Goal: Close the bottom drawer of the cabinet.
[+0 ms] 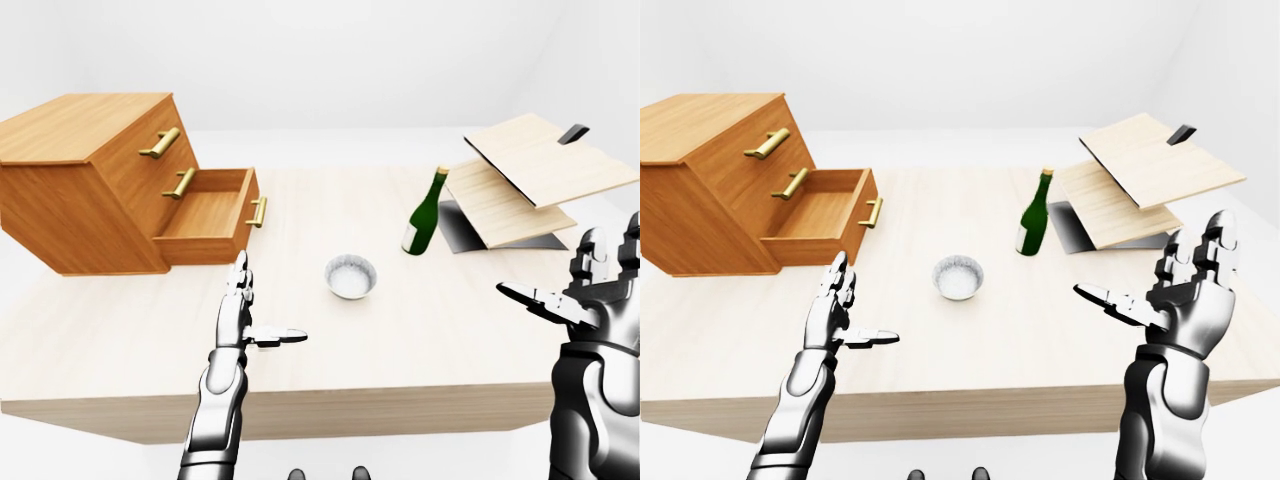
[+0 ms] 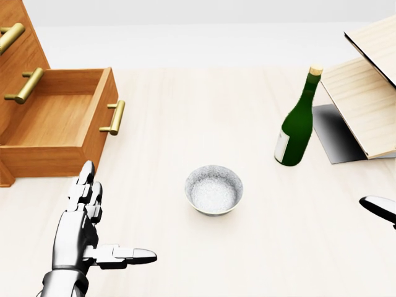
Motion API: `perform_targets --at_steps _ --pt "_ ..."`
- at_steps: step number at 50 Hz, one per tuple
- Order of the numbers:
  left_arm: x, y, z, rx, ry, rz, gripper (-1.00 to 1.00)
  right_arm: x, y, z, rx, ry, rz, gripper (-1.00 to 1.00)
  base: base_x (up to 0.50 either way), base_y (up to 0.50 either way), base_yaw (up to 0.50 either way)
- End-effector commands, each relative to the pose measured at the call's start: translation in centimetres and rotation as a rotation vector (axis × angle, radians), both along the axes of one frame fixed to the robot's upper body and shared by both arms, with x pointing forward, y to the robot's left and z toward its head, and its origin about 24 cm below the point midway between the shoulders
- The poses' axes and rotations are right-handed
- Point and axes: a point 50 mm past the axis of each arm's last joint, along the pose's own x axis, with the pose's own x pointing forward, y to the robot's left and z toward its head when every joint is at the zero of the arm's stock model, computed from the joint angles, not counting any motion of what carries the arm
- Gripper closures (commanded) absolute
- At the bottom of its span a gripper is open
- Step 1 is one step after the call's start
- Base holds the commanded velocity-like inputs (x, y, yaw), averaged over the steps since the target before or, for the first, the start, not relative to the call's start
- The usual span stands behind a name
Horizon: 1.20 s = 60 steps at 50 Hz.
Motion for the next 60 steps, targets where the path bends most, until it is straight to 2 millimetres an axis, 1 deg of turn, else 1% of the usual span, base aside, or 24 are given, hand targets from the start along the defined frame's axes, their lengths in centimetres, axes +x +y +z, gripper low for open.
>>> perform_targets --at_steps 1,2,4,8,12,13,17,18,20,23,27,38,48,50,51,54,57,58,60 --pt "0.0 0.0 0.1 -0.001 -0.001 0.000 -1.00 0.0 -0.1 0.1 -0.001 -0.006 0.001 -1.00 0.29 0.00 0.00" --pt "0.0 0.0 0.1 -0.001 -0.001 0.000 -1.00 0.1 -0.1 -0.4 0.007 0.016 0.004 -1.00 0.29 0.00 0.00" --pt "0.0 0.0 0.1 0.000 -0.001 0.000 -1.00 0.0 -0.1 0.1 0.000 -0.003 0.001 -1.00 0.29 0.00 0.00" --pt "0.0 0.0 0.0 0.000 0.000 -0.001 -1.00 -0.2 0.0 0.4 -0.006 -0.020 -0.002 -1.00 0.29 0.00 0.00" --pt "0.0 0.1 0.0 -0.001 0.000 0.001 -1.00 -0.3 0.0 0.5 -0.008 -0.020 -0.002 -1.00 0.29 0.00 0.00" --pt "0.0 0.0 0.0 -0.001 0.001 0.001 -1.00 -0.1 0.0 -0.1 0.000 0.002 0.001 -1.00 0.29 0.00 0.00" --pt "0.0 0.0 0.0 0.000 0.001 0.001 -1.00 -0.3 0.0 0.4 -0.008 -0.018 -0.001 -1.00 0.29 0.00 0.00" --pt "0.0 0.0 0.0 0.000 0.001 0.001 -1.00 -0.2 0.0 0.3 -0.007 -0.015 -0.001 -1.00 0.29 0.00 0.00" --pt "0.0 0.0 0.0 0.000 0.002 0.001 -1.00 0.0 -0.1 -0.5 0.005 0.018 0.005 -1.00 0.29 0.00 0.00" --pt "0.0 0.0 0.0 0.000 0.002 0.002 -1.00 -0.1 -0.1 0.1 -0.004 -0.003 0.001 -1.00 0.29 0.00 0.00" --pt "0.0 0.2 -0.1 -0.001 0.002 0.005 -1.00 -0.2 0.0 0.2 -0.008 -0.009 0.001 -1.00 0.29 0.00 0.00" --pt "0.0 0.2 0.1 0.000 0.001 0.006 -1.00 -0.1 0.1 0.1 -0.010 -0.002 0.005 -1.00 0.29 0.00 0.00" --pt "0.1 0.2 -0.2 0.001 0.004 0.007 -1.00 -0.1 0.1 0.1 -0.009 -0.003 0.004 -1.00 0.29 0.00 0.00" --pt "0.4 0.2 -0.5 0.003 0.009 0.008 -1.00 -0.3 0.0 0.1 0.002 -0.008 0.002 -1.00 0.23 0.00 0.00" --pt "0.6 0.2 -0.7 0.006 0.014 0.009 -1.00 -0.2 -0.1 -0.5 0.010 0.014 0.001 -1.00 0.00 0.00 0.00" --pt "1.7 0.1 -1.1 0.013 0.030 0.010 -1.00 -0.5 -0.1 0.2 0.003 -0.014 -0.003 -1.00 0.00 0.00 0.00" --pt "3.6 0.2 -0.9 0.019 0.042 0.018 -1.00 -0.5 -0.1 0.3 0.001 -0.019 -0.003 -1.00 0.00 0.00 0.00" --pt "5.1 0.5 -0.4 0.025 0.041 0.038 -1.00 -0.6 -0.1 0.4 0.004 -0.025 -0.005 -1.00 0.00 0.00 0.00" --pt "6.5 0.9 0.0 0.035 0.052 0.064 -1.00 -0.7 -0.1 0.4 0.004 -0.026 -0.005 -1.00 0.00 0.00 0.00"
